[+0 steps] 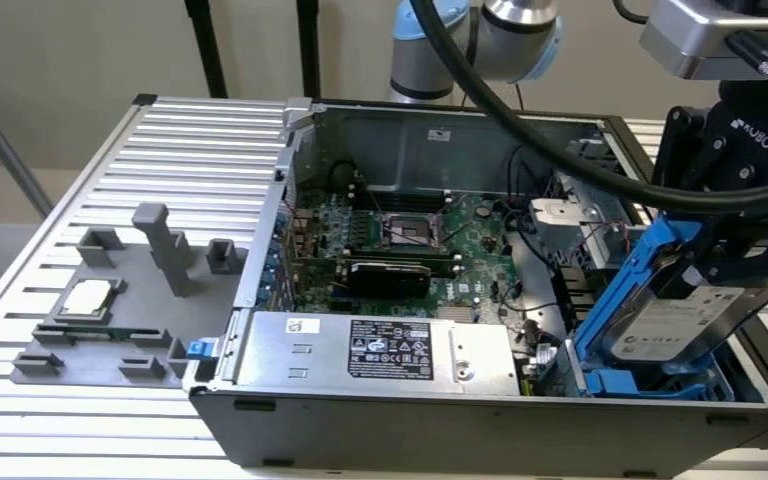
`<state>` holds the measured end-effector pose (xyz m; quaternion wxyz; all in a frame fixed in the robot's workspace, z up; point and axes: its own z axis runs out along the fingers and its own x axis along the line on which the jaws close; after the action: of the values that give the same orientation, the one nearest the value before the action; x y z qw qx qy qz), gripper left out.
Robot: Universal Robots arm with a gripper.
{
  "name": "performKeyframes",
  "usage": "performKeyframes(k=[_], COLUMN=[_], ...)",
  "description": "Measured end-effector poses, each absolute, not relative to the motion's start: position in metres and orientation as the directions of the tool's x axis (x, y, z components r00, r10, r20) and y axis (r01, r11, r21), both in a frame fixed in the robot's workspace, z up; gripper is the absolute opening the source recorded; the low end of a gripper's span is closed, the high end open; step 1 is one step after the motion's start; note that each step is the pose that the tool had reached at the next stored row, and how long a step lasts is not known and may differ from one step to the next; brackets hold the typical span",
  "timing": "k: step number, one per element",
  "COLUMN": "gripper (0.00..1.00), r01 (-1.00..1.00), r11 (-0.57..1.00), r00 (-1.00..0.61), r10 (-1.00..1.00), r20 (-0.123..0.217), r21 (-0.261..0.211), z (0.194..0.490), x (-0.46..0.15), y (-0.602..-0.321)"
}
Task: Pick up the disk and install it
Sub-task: 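Insert the disk into the insertion slot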
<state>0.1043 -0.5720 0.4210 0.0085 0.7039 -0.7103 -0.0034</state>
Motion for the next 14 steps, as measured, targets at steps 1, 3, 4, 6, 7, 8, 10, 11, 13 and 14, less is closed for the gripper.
performKeyframes(k=[1, 3, 4, 6, 7, 8, 10, 11, 13, 14], gripper=[0.0, 0.0, 0.0, 0.0, 0.0, 0.0, 0.0, 0.0, 0.0, 0.0], r01=[-1.0, -1.0, -1.0, -1.0, -1.0, -1.0, -1.0, -1.0, -1.0, -1.0], r11=[0.009, 0.008, 0.008, 0.007, 0.007, 0.007, 0.006, 0.005, 0.004, 0.004], r00=[-0.009, -0.008, -0.008, -0.007, -0.007, -0.007, -0.006, -0.005, -0.004, -0.004], r10=[-1.0, -1.0, -1.0, -1.0, -1.0, -1.0, -1.0, -1.0, -1.0, -1.0], r20=[0.007, 0.005, 0.004, 0.002, 0.001, 0.0, -0.001, -0.002, -0.002, -0.003], r21=[0.017, 0.019, 0.019, 0.021, 0.022, 0.023, 0.025, 0.027, 0.029, 0.031], z=[0.42, 0.418, 0.417, 0.415, 0.414, 0.414, 0.412, 0.411, 0.409, 0.408], x=[0.104, 0.105, 0.105, 0.105, 0.105, 0.105, 0.106, 0.106, 0.106, 0.106], y=[-0.572, -0.572, -0.572, -0.572, -0.572, -0.572, -0.572, -0.572, -0.572, -0.572])
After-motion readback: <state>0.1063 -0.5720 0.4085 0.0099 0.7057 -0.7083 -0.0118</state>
